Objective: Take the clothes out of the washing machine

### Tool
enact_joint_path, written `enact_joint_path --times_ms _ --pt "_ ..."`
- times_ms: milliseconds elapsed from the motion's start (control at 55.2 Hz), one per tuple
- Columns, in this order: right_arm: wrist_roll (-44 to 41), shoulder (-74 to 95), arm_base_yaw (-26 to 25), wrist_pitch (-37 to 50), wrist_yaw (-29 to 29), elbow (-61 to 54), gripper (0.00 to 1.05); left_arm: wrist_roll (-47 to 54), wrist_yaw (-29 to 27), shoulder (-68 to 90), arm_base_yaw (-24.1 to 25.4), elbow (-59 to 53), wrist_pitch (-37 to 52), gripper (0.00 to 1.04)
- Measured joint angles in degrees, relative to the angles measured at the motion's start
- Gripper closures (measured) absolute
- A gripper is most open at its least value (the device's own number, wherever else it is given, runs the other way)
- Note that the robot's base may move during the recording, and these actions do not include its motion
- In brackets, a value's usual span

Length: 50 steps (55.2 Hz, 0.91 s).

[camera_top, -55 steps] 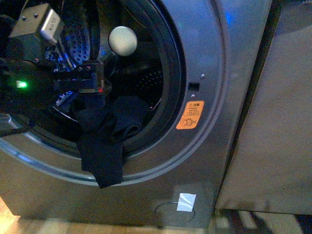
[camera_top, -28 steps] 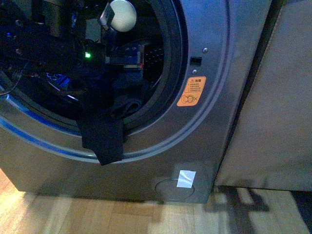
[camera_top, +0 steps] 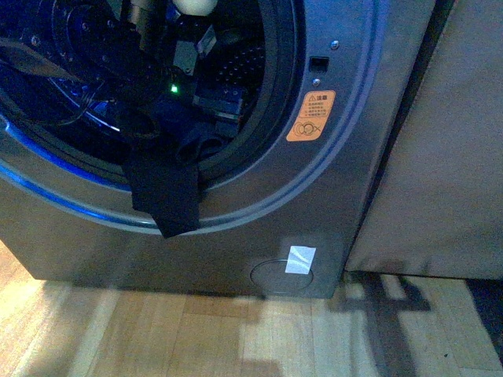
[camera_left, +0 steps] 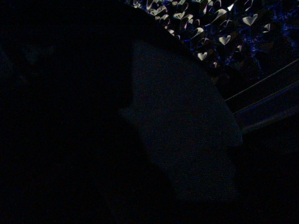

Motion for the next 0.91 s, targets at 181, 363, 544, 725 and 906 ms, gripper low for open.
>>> enact_joint_path --times_ms 181,363,544,725,906 --pt "0.0 0.0 0.0 0.0 0.0 0.0 0.07 4.3 -5.7 2.4 1.3 2.4 0.2 0.07" --pt "0.0 0.0 0.0 0.0 0.0 0.0 0.07 3.3 -11.3 4.9 4.7 4.6 -0.3 0.07" --pt "0.0 0.0 0.0 0.0 0.0 0.0 0.07 2.1 -13.6 5.2 6.4 4.8 0.2 0.07" --pt "0.0 0.0 0.0 0.0 0.0 0.0 0.07 0.5 -13.0 5.6 6.9 5.3 -3.5 0.07" --pt "0.0 0.0 0.0 0.0 0.0 0.0 0.07 -1.9 -9.9 5.6 6.1 6.1 -8.9 0.07"
